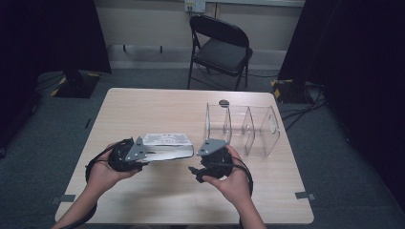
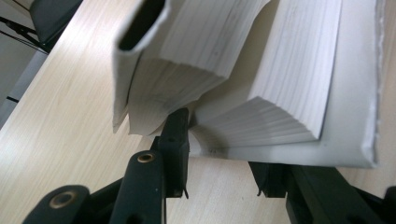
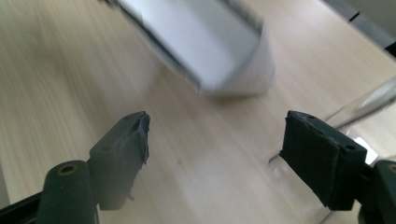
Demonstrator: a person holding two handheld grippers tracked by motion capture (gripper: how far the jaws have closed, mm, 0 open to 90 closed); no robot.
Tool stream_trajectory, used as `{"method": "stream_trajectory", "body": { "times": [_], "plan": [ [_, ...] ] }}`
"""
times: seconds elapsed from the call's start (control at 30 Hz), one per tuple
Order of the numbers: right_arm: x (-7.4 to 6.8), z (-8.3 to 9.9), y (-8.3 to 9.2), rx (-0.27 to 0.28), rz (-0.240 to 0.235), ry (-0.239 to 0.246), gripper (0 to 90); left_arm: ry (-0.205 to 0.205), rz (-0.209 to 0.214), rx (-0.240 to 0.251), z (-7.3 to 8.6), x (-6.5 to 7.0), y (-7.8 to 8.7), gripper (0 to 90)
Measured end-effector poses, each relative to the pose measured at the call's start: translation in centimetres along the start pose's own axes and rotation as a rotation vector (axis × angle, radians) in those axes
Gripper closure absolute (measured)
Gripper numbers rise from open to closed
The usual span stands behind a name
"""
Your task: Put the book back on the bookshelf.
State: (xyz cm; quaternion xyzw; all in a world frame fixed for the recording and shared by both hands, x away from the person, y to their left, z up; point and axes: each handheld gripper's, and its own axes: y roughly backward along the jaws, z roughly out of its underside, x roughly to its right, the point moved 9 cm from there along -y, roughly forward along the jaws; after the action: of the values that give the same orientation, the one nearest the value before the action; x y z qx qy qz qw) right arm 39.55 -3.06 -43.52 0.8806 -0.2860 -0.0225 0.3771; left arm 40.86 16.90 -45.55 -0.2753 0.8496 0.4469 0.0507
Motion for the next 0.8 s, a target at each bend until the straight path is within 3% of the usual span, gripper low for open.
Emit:
{"method": "stream_trajectory", "body": {
  "times": [0.17, 0.23, 0.27, 0.3, 0.37, 0.4, 0.43, 0.47, 0.53, 0.7, 0.73, 0.8],
  "plan": [
    [-0.5, 4.4, -1.8, -0.063, -0.016, -0.052, 18.9, 0.012, 0.030, -0.021, -0.1, -0.3, 0.5, 62.0],
    [-0.8, 6.1, -2.7, -0.080, -0.029, -0.069, 18.8, -0.005, 0.030, -0.033, -0.2, -0.7, 0.8, 63.4],
    [-0.8, 6.1, -2.7, -0.080, -0.029, -0.069, 18.8, -0.005, 0.030, -0.033, -0.2, -0.7, 0.8, 64.0],
    [-1.1, 7.8, -3.6, -0.092, -0.039, -0.098, 17.8, 0.009, 0.035, -0.040, -0.3, -0.7, 1.1, 64.4],
    [-1.3, 9.0, -4.2, -0.103, -0.033, -0.121, 17.0, -0.009, 0.041, -0.059, -0.3, -0.9, 1.4, 65.0],
    [-1.3, 9.4, -4.4, -0.107, -0.033, -0.129, 17.0, -0.037, 0.045, -0.085, -0.1, -1.1, 1.6, 65.2],
    [-1.3, 9.8, -4.7, -0.108, -0.034, -0.137, 16.8, -0.006, 0.041, -0.057, -0.3, -1.0, 1.5, 65.5],
    [-1.3, 10.0, -4.8, -0.106, -0.028, -0.146, 16.7, 0.005, 0.054, -0.062, -0.4, -1.0, 1.5, 65.7],
    [-1.2, 10.5, -5.2, -0.104, -0.014, -0.155, 15.4, -0.012, 0.053, -0.079, -0.5, -1.1, 1.6, 66.2],
    [-0.9, 11.5, -5.7, -0.114, 0.003, -0.175, 12.5, 0.004, 0.078, -0.078, -0.9, -1.0, 2.0, 67.2],
    [-0.7, 11.8, -5.8, -0.095, -0.007, -0.209, 12.3, 0.002, 0.084, -0.076, -1.0, -1.0, 2.1, 67.5],
    [-0.6, 11.9, -5.8, -0.076, -0.009, -0.224, 12.2, -0.017, 0.093, -0.091, -1.0, -1.2, 2.4, 67.8]
  ]
}}
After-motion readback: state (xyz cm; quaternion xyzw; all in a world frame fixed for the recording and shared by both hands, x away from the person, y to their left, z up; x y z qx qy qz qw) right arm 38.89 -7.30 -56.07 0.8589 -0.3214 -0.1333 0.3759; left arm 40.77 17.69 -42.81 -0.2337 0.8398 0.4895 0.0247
